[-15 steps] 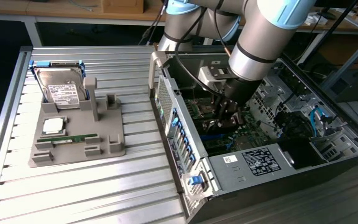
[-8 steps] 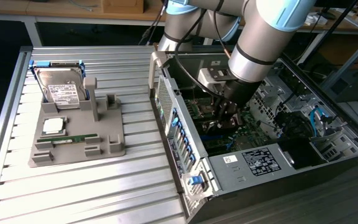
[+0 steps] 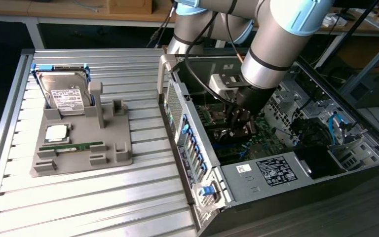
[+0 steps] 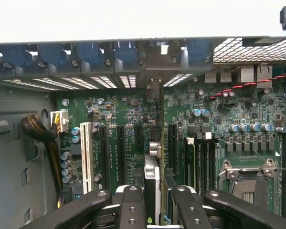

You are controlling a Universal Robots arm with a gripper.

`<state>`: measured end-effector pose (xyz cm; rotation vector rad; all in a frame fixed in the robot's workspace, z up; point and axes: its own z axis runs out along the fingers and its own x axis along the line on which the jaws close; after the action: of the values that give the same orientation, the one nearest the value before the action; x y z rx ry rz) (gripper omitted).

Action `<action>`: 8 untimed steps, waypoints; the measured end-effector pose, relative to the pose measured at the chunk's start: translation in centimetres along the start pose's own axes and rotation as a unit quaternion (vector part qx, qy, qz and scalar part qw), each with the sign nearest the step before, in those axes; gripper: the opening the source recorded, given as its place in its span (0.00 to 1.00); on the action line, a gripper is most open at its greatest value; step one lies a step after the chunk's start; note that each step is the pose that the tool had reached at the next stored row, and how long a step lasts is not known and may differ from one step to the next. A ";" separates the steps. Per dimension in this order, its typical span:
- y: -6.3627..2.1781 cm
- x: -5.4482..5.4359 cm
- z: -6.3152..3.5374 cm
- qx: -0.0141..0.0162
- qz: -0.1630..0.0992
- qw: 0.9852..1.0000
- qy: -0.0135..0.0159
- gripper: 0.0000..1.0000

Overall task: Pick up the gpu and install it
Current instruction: 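Insert the gpu into the slot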

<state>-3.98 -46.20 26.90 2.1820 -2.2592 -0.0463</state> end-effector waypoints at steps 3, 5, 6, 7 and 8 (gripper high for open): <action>0.00 0.0 0.20 0.000 0.000 1.000 0.000 0.27; 0.00 0.0 0.24 0.000 0.000 1.000 0.000 0.27; 0.00 0.0 0.25 0.000 0.000 1.000 0.000 0.27; -0.01 0.0 0.25 0.000 0.000 1.000 0.000 0.27; -0.01 0.0 0.26 0.000 0.000 1.000 0.000 0.27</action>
<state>-3.98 -46.22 26.65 2.1823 -2.2596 -0.0465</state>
